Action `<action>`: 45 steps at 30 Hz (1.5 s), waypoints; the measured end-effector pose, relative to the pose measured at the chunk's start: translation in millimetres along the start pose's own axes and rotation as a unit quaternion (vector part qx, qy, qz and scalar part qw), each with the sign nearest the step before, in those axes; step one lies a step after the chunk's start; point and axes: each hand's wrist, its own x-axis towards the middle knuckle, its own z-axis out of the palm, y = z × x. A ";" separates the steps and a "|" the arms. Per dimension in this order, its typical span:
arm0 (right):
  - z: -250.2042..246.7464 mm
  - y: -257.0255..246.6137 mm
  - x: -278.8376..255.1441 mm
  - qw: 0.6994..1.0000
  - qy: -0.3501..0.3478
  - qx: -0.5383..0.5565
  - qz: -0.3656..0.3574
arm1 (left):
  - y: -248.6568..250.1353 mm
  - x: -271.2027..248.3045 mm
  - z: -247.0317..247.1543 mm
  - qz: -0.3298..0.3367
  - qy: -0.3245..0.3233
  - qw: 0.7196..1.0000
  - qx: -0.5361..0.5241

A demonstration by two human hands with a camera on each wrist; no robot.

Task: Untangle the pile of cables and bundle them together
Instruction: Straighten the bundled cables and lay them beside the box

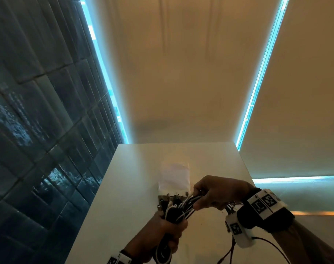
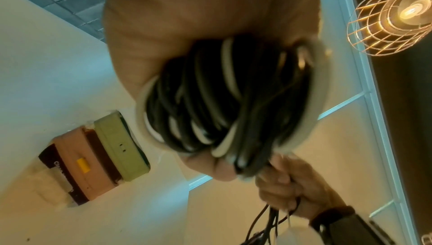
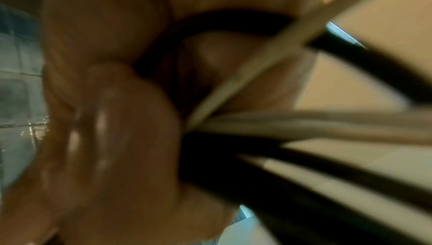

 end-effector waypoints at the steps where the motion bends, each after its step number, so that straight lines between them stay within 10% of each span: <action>1: -1.2 2.7 -1.6 1.000 -0.007 0.011 -0.005 | 3.6 -1.9 -1.7 -0.003 -0.015 1.000 -0.009; 11: -22.4 73.4 -12.2 0.999 0.037 0.038 0.005 | 18.3 -6.9 -12.7 0.019 -0.001 0.999 -0.045; 17: -48.3 67.5 -39.3 0.973 0.210 0.069 -0.070 | 14.8 -7.0 -19.4 0.006 0.016 0.998 -0.062; 24: 8.2 10.7 11.5 0.982 0.086 -0.162 -0.044 | 19.2 -6.3 -22.6 -0.023 -0.018 0.998 -0.049; 37: 13.7 59.6 20.1 0.965 -0.048 0.257 -0.024 | 8.9 -17.9 -40.9 -0.010 0.019 1.000 0.007; 42: 18.5 25.9 13.5 0.917 0.022 0.391 -0.068 | -7.3 -2.9 -39.8 0.009 0.077 0.995 -0.059; 45: 37.6 -8.7 12.8 0.938 0.152 0.298 -0.092 | -14.5 6.6 -34.0 0.010 0.105 0.990 -0.094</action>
